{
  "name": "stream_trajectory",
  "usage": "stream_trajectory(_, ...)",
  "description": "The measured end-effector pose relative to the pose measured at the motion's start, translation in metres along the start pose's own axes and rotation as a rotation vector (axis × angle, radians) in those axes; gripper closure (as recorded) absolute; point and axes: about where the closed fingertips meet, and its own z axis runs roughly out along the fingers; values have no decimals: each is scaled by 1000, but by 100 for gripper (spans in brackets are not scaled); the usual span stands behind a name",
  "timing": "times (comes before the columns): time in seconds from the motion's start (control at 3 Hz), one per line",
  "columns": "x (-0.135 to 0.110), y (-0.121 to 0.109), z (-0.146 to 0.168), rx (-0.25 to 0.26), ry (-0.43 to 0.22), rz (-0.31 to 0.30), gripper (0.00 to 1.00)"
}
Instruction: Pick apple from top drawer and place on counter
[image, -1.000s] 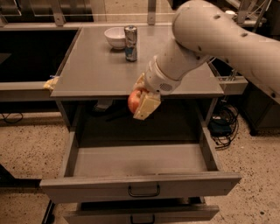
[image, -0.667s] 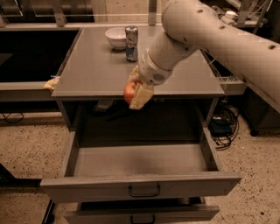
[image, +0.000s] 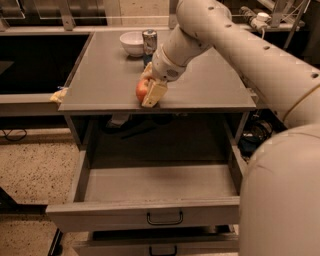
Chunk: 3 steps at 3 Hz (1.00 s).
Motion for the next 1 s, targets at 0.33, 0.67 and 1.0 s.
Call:
stream_trajectory(0.33,3,-8,3,1,-9,13,100)
stream_trajectory(0.67,3,-9,3,1,-9,13,90)
stream_trajectory(1.0,3,-9,3,1,-9,13,69)
